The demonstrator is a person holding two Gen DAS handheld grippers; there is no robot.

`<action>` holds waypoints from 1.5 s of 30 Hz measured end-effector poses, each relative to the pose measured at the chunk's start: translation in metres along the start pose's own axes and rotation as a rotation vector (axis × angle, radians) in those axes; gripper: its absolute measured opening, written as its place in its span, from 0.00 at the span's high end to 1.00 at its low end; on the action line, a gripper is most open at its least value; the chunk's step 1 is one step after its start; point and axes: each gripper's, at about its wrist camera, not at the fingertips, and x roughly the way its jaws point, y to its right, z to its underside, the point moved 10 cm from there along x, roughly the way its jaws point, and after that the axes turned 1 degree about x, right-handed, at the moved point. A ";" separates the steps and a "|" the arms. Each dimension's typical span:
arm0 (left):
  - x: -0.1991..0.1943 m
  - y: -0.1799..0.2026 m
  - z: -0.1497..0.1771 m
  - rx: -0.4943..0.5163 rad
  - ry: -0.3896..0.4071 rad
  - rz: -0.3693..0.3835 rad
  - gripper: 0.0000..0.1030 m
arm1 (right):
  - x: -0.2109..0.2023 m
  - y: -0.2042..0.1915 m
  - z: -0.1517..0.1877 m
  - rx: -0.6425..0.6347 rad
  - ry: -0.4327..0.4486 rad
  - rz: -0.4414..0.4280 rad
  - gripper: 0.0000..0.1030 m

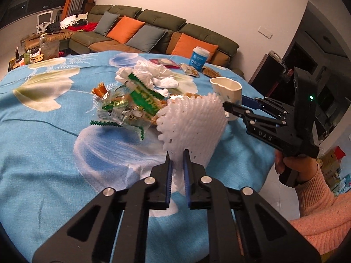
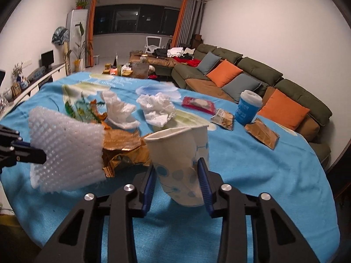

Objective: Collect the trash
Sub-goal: 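Grasp a white foam net with the left tool while the right tool grasps the paper cup, then carry the foam net and cup to the teal bin and release both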

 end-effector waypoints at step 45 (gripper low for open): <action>-0.262 -0.172 0.025 -0.294 0.379 -0.446 0.92 | -0.037 -0.287 -0.132 -0.082 0.130 -0.809 0.73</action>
